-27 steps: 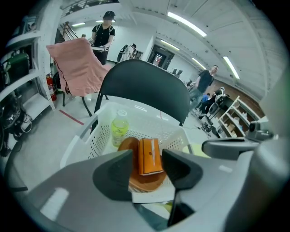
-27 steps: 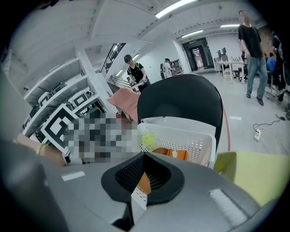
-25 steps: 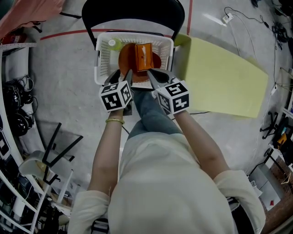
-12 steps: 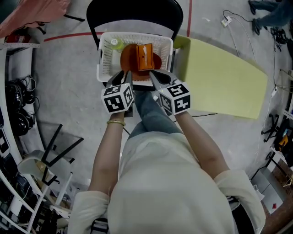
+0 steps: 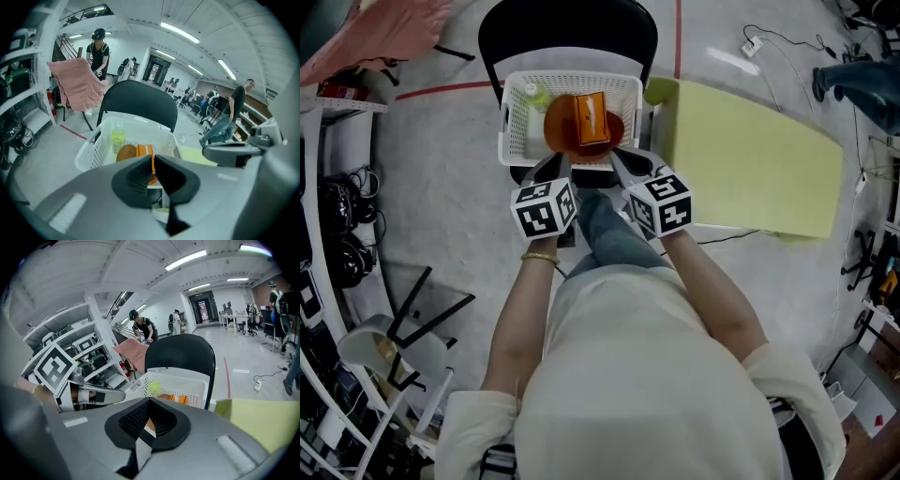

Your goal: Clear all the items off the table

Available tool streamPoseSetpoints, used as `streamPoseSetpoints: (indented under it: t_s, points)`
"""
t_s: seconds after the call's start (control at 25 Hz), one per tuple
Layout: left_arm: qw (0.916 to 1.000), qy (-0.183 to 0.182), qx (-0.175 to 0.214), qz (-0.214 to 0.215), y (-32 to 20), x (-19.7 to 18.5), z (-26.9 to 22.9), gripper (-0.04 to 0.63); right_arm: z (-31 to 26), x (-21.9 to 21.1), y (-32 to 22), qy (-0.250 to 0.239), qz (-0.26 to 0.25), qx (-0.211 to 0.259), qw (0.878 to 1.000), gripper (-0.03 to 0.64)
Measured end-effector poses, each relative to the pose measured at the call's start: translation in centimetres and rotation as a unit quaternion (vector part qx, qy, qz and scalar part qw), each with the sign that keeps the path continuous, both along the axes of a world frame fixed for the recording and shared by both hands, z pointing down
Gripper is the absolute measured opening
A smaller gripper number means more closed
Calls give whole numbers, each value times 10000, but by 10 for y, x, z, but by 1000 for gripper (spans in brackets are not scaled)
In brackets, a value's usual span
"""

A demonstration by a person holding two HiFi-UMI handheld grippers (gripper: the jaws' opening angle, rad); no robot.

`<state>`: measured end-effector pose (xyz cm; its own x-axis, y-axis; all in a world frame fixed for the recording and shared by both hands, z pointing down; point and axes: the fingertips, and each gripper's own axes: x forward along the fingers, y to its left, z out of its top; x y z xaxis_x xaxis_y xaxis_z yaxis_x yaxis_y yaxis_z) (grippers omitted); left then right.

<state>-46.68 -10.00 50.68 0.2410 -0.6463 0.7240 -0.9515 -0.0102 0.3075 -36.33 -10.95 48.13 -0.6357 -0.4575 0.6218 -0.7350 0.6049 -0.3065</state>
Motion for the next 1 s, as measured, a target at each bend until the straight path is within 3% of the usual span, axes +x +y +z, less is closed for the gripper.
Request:
streamPoseSetpoints:
  t_s: [1.0]
  points:
    - [9967, 69, 430, 688, 81, 100, -47, 11, -38, 89, 98, 20, 148, 471, 9988, -2]
